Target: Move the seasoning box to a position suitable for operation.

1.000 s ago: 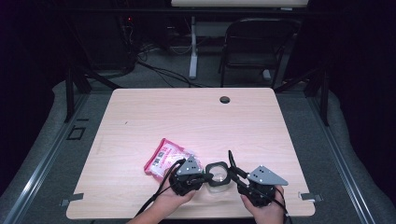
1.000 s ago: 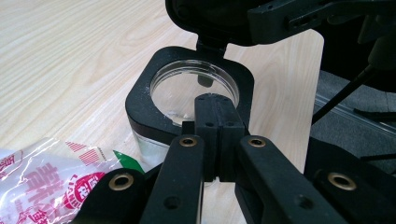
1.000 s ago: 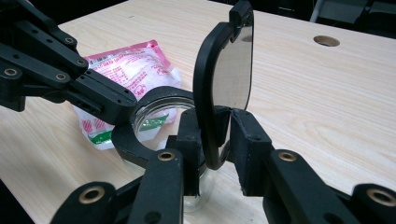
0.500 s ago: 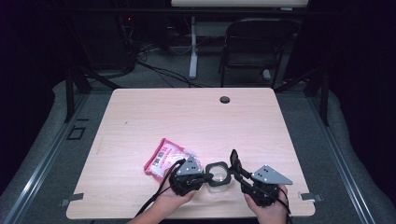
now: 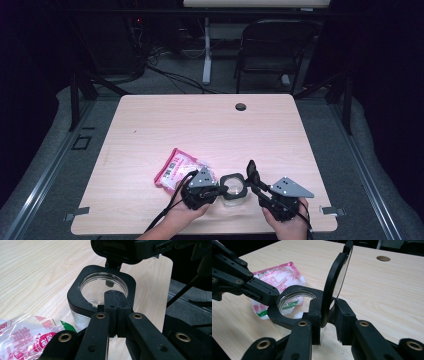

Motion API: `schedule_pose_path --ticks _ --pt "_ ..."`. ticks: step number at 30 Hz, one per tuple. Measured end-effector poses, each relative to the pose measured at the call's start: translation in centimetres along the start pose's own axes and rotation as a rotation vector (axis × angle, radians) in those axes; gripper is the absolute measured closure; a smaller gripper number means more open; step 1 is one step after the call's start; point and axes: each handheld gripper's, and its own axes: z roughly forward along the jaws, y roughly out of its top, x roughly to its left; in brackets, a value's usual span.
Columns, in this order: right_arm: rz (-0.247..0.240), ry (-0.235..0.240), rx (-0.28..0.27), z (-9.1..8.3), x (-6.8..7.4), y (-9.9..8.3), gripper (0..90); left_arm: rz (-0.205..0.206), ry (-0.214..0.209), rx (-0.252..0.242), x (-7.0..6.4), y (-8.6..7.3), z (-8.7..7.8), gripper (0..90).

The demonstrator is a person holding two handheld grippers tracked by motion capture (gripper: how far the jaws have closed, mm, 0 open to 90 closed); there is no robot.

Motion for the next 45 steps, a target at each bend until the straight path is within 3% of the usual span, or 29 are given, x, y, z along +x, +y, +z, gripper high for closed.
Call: schedule_pose_path --ticks 9,16,22,27,29,33,37,42,44,45 --pt "0.002 -0.003 -0.001 0.1 0.0 0.0 77.4 0.007 0.013 -0.006 0.0 0.0 -0.3 89.9" --pt "0.015 -0.003 0.003 0.4 -0.6 0.3 81.4 -0.027 0.037 -0.039 1.2 0.0 -1.4 85.1" --pt "0.061 0.017 -0.015 0.7 -1.9 0.6 83.9 -0.035 0.065 -0.057 1.9 -0.4 -2.7 81.3" --pt "0.049 0.048 -0.025 1.6 -2.8 1.0 83.8 -0.067 0.115 -0.059 2.8 -1.6 -4.7 76.5" --pt "0.033 0.055 -0.03 2.0 -3.2 1.3 83.7 -0.072 0.116 -0.064 2.9 -1.7 -5.0 73.2" --pt "0.076 0.089 -0.042 2.6 -3.8 1.7 83.2 -0.093 0.157 -0.048 3.7 -3.1 -6.4 68.6" --pt "0.101 0.104 -0.043 3.3 -4.2 2.0 82.5 -0.108 0.143 -0.035 4.4 -4.2 -7.2 63.3" --pt "0.095 0.109 -0.044 3.9 -4.1 2.3 81.9 -0.121 0.158 -0.049 4.8 -5.3 -7.6 57.8" --pt "0.103 0.127 -0.033 4.1 -4.2 2.3 69.3 -0.119 0.175 -0.044 5.0 -5.7 -7.6 56.4" --pt "0.104 0.13 -0.03 4.0 -4.2 2.3 68.2 -0.121 0.178 -0.045 5.2 -5.8 -7.5 55.7"
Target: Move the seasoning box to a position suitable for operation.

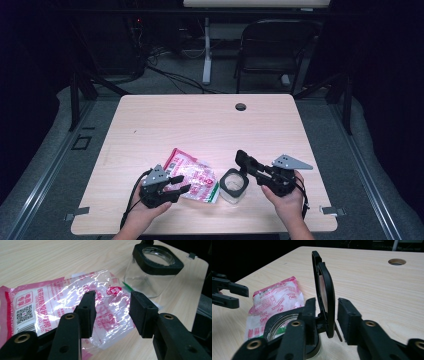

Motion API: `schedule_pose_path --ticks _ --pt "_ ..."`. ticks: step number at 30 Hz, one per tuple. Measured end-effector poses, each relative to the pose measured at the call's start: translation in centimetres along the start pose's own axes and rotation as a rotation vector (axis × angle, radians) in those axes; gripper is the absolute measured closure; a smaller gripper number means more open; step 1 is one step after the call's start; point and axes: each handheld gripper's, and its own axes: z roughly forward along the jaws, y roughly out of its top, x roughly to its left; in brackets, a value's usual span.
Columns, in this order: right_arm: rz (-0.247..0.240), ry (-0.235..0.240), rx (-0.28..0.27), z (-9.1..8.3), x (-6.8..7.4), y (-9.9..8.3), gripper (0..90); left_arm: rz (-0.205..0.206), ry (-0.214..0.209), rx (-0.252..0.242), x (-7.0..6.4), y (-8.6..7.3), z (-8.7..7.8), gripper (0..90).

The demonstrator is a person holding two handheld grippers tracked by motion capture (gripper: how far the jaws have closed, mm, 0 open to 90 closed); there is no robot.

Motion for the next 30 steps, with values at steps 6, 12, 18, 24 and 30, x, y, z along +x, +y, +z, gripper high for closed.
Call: schedule_pose_path --ticks 6,12,18,24,30 --pt "-0.009 -0.044 0.016 -1.3 0.4 -1.3 73.8 0.002 0.008 0.015 0.2 -0.6 0.4 53.5" --pt "0.005 -0.056 0.019 -1.1 0.4 -1.4 83.2 -0.001 0.009 0.028 0.3 -0.8 0.6 53.7" --pt "0.0 -0.066 0.017 -0.8 0.3 -1.3 84.5 -0.002 0.015 0.036 0.3 -1.1 0.7 53.6" --pt "0.013 -0.069 0.013 -0.2 -0.3 -1.0 83.5 0.017 0.006 0.046 -0.1 -1.3 1.1 53.6" --pt "0.005 -0.069 -0.001 -0.4 -0.3 -1.3 77.5 0.039 0.009 0.051 -0.3 -1.4 1.2 53.5"
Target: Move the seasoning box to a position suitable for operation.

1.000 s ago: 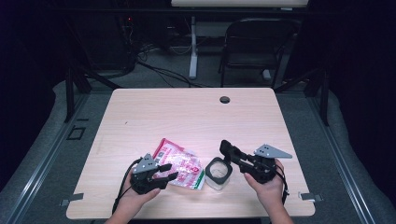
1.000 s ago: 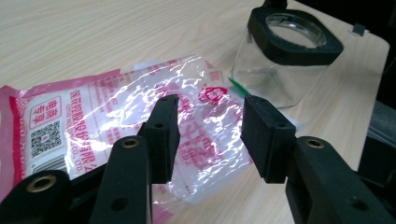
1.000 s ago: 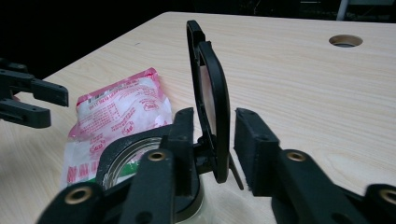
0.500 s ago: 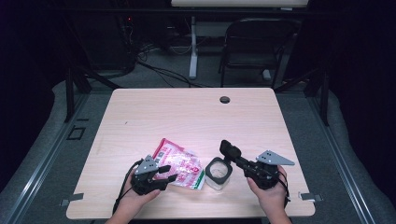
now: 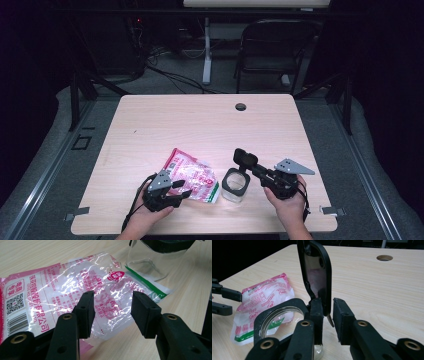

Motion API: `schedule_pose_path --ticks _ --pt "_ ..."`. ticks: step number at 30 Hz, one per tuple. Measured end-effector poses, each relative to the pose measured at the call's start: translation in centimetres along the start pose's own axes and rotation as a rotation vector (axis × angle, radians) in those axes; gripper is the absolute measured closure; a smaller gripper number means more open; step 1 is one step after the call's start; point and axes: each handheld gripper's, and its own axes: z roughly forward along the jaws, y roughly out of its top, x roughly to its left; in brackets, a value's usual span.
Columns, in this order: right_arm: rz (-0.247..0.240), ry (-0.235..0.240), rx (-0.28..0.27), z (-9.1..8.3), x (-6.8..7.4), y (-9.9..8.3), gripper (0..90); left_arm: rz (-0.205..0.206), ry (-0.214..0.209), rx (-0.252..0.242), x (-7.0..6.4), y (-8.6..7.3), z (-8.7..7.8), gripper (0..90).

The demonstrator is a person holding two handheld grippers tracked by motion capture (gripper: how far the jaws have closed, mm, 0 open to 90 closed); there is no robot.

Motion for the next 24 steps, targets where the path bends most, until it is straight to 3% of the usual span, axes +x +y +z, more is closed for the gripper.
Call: schedule_pose_path --ticks 7,10,13,24 --pt "0.02 0.008 -0.005 -0.6 -0.2 -0.6 71.2 0.022 0.018 -0.003 -0.1 -0.1 -0.1 50.8" --pt "0.015 0.008 -0.015 -0.8 -0.1 -0.6 69.2 0.072 0.017 0.004 -0.5 0.0 -0.1 48.4" --pt "0.014 0.014 -0.015 -0.8 0.0 -0.6 68.0 0.091 0.017 0.011 -0.9 0.0 0.2 46.6" --pt "0.006 0.02 -0.015 -0.8 0.3 -0.8 65.0 0.104 0.009 0.051 -1.5 -0.5 1.4 45.7"
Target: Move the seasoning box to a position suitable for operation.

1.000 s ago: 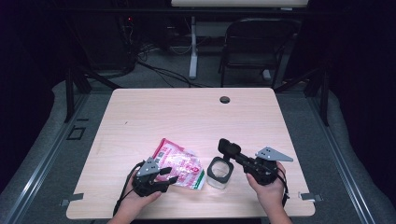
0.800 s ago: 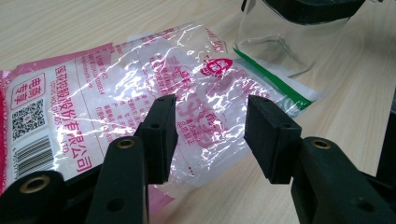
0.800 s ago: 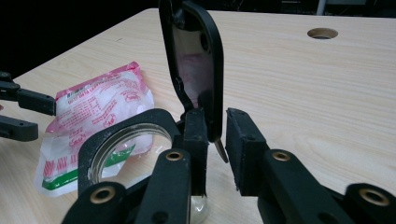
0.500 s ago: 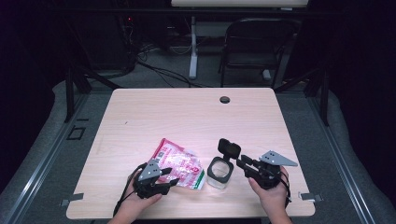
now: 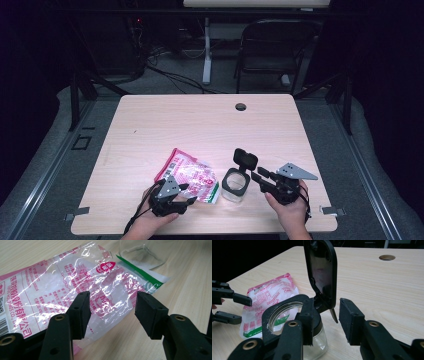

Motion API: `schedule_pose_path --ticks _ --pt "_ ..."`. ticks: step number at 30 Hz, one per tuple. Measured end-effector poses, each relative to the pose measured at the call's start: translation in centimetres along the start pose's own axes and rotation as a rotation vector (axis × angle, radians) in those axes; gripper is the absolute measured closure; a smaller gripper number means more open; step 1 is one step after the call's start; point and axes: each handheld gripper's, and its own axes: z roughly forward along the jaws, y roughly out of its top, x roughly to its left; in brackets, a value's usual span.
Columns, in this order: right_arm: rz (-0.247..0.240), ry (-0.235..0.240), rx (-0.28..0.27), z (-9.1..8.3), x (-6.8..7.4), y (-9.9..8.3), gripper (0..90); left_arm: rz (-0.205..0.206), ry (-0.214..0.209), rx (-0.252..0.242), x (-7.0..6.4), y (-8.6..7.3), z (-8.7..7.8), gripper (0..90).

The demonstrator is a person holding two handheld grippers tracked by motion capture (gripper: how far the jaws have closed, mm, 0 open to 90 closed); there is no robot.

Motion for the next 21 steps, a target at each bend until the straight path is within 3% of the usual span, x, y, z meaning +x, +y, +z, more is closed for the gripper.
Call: schedule_pose_path --ticks 8,12,21 --pt "0.007 0.005 0.002 0.07 -0.02 -0.07 64.1 0.057 0.029 0.022 0.17 -0.3 0.23 43.7" --pt "0.008 0.006 0.0 0.05 -0.02 -0.08 63.9 0.098 0.065 0.028 0.03 -0.48 0.06 40.0" --pt "0.018 0.006 -0.01 0.01 -0.07 -0.13 63.6 0.131 0.06 0.059 -0.31 -0.48 -0.12 38.3"
